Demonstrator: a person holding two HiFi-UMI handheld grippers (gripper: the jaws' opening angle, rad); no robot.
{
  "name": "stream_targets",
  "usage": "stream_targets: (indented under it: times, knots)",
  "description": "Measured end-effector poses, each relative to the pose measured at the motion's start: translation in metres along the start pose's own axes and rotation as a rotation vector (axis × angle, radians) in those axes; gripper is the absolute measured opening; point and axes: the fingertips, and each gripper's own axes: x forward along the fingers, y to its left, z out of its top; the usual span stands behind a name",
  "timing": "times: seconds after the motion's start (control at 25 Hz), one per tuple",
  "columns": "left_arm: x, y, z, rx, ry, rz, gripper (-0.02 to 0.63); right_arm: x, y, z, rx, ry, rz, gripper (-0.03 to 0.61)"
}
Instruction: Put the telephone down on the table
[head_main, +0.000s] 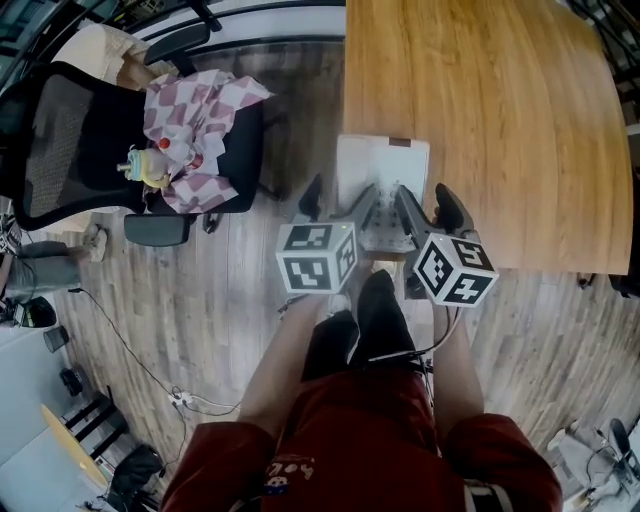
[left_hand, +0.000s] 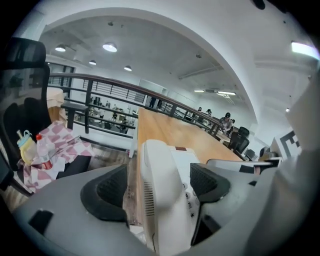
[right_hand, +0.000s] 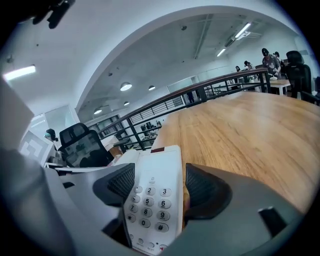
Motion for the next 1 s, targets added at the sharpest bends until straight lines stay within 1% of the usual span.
stream_targets:
  times: [0.32, 0.52, 0.76, 1.0]
  knots:
    - [-0.053, -0.017, 0.04, 0.069, -0.133, -0.007, 0.379, -0.048, 0.031, 0.04, -0.081, -0.135, -0.018, 0.302]
    - [-0.092, -0.032, 0.061, 0.093, -0.197, -0.031, 0.379, -0.09, 0.054, 0.069, -0.144, -0.235, -0.033, 0.302]
    - [-0.152, -0.057, 0.098, 0.173, -0.333, -0.045, 0.379, -0.146, 0.088, 0.103, -0.222, -0.365, -0.05, 0.302]
    - [-0.209, -0.076, 0.125, 0.21, -0.455, -0.067, 0.379, -0.194, 0.124, 0.131, -0.287, -0.469, -0.043, 0.302]
